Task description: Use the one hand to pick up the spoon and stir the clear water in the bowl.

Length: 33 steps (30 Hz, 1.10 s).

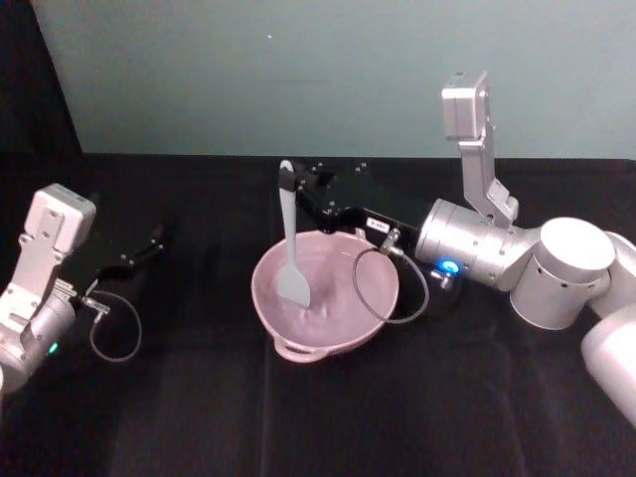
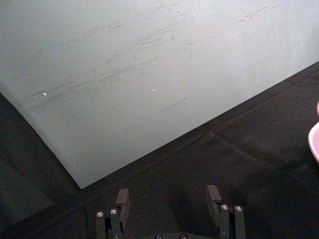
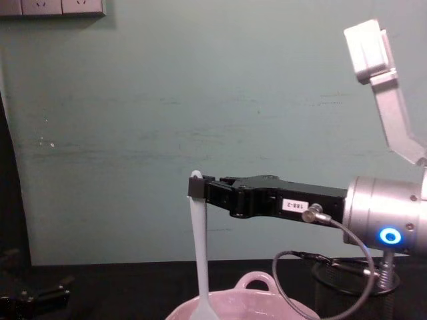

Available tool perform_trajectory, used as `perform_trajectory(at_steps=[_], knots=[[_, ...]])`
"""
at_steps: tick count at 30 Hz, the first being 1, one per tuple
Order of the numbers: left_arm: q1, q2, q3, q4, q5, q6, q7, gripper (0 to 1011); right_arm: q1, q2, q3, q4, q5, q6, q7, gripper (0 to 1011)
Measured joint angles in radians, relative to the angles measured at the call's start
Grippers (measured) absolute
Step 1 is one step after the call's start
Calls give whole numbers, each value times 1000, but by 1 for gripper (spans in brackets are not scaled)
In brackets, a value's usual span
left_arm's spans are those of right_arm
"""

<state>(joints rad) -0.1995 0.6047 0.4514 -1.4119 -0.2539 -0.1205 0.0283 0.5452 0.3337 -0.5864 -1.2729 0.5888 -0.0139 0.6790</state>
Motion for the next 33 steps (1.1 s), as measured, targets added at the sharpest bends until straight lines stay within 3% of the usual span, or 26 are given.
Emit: perform_trajectory(at_steps=[7,14,27,33], knots=[[0,0,0,0,0,0,0,1011,59,-37,2,113,1,-25,22,100],[0,0,0,0,0,0,0,1011,68,-28,29,143,2,-32,15,100],[0,0,0,0,0,0,0,1011,-45,67,95,-15,15,-13,-54,100],[0,0,0,0,0,0,0,1011,-102,95,107,-88,22,0,-72,100]])
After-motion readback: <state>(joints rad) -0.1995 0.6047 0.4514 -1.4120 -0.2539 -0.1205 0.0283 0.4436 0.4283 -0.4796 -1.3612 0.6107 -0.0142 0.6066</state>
